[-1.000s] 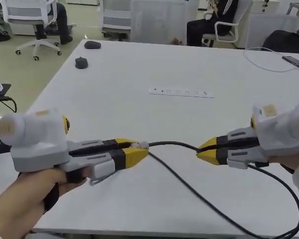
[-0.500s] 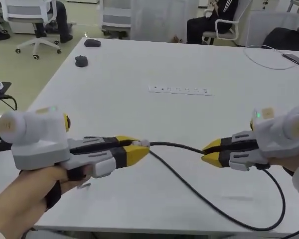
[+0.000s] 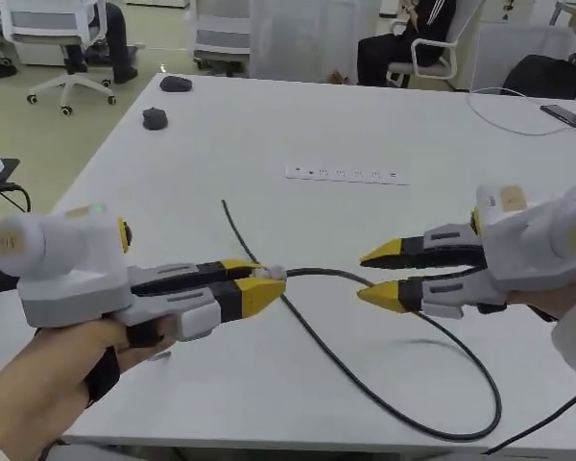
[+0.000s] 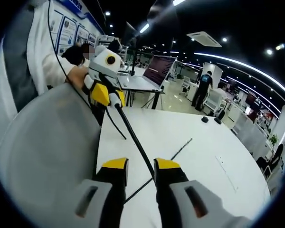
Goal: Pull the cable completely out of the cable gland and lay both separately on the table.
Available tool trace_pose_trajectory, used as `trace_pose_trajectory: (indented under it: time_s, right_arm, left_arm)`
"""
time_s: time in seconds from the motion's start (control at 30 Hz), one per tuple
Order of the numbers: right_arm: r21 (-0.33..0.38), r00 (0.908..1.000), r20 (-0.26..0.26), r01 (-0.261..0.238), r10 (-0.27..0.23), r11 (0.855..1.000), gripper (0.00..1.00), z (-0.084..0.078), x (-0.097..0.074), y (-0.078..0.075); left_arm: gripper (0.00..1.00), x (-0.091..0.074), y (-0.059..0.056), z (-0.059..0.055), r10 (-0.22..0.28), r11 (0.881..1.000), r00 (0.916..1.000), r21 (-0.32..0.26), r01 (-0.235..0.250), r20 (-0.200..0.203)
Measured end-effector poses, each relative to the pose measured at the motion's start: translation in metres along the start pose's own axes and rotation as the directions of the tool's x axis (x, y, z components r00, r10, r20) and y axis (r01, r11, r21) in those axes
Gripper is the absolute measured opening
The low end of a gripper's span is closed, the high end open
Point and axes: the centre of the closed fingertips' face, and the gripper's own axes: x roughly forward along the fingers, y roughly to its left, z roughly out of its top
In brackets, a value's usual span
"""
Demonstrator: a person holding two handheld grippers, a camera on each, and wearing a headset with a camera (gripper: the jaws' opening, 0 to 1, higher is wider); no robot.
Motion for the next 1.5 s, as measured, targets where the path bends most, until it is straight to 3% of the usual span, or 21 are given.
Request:
trace_pose_trajectory:
  time_s: [0.2, 0.57, 0.7, 1.1, 1.5]
  right_arm:
    - [-0.061, 0.9986, 0.038, -0.034, 0.036, 0.998, 0.21, 0.026, 0.01, 0.01]
    - [-0.107, 0.9961, 0.021, -0.083, 0.086, 0.991, 0.17, 0.028, 0.024, 0.021]
    - [-0.117, 0.994, 0.026, -0.102, 0.106, 0.988, 0.09, 0.03, 0.027, 0.024]
    - [-0.123, 0.9928, 0.035, -0.109, 0.115, 0.986, 0.04, 0.028, 0.03, 0.023]
    - [-0.051, 0.9964, 0.011, -0.084, 0.085, 0.995, 0.03, 0.003, 0.02, 0.018]
  left_arm:
    - [0.16, 0.002, -0.002, -0.003, -0.006, 1.0, 0.9997, 0.026, 0.007, -0.023]
    - [0.16, 0.003, -0.005, -0.004, -0.021, 0.999, 0.9994, 0.038, 0.022, -0.028]
    - [0.16, 0.004, -0.006, -0.005, -0.027, 0.999, 0.9991, 0.042, 0.028, -0.033]
    - [0.16, 0.003, -0.003, -0.004, -0.018, 0.999, 0.9993, 0.044, 0.019, -0.033]
    - [0.16, 0.001, -0.001, -0.003, -0.006, 0.999, 0.9996, 0.036, 0.007, -0.028]
